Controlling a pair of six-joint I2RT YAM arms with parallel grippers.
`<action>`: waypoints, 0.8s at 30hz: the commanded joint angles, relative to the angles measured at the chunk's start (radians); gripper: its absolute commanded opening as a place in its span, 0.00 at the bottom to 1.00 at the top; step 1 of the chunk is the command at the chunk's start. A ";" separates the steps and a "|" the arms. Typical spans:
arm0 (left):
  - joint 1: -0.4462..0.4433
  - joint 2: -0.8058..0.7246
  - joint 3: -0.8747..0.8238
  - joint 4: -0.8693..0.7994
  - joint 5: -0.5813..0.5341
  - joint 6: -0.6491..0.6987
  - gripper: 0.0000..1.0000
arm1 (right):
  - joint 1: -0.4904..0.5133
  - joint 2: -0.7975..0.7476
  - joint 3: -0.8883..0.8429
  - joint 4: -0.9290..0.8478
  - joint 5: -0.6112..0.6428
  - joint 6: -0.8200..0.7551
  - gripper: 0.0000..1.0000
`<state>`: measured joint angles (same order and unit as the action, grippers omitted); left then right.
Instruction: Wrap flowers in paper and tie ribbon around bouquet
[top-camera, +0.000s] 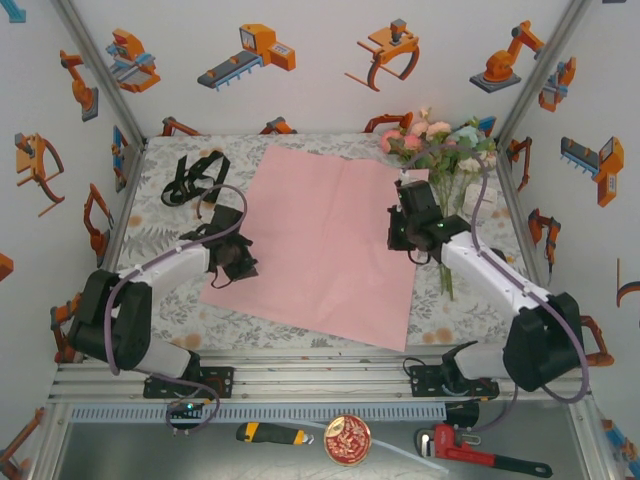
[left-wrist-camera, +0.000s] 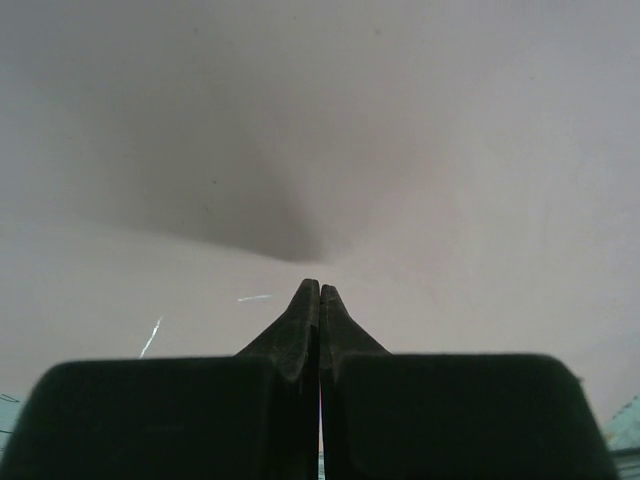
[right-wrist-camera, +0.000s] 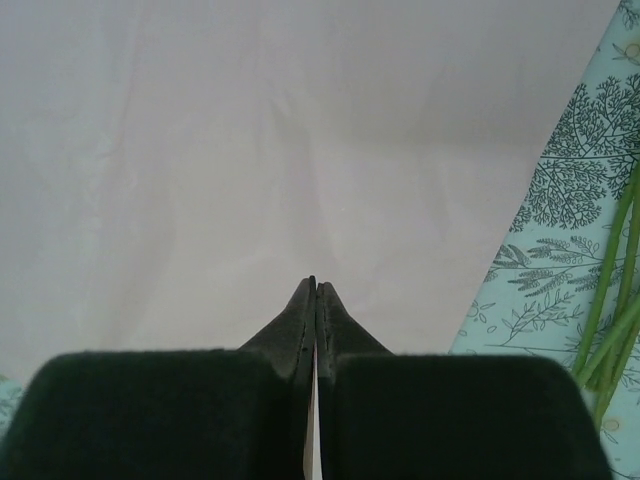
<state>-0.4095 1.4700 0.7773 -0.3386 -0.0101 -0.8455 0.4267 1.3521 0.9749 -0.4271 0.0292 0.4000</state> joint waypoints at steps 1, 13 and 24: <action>0.028 0.050 0.011 -0.016 -0.024 -0.001 0.00 | -0.025 0.045 -0.055 0.077 -0.040 0.041 0.00; 0.163 0.269 0.118 -0.009 -0.039 0.099 0.00 | -0.042 0.143 -0.245 0.245 -0.053 0.162 0.00; 0.244 0.539 0.492 -0.065 -0.031 0.248 0.00 | 0.169 -0.060 -0.502 0.386 -0.242 0.534 0.00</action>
<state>-0.1806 1.9194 1.2366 -0.3077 0.0151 -0.6815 0.5282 1.3632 0.5182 -0.0174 -0.1940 0.7952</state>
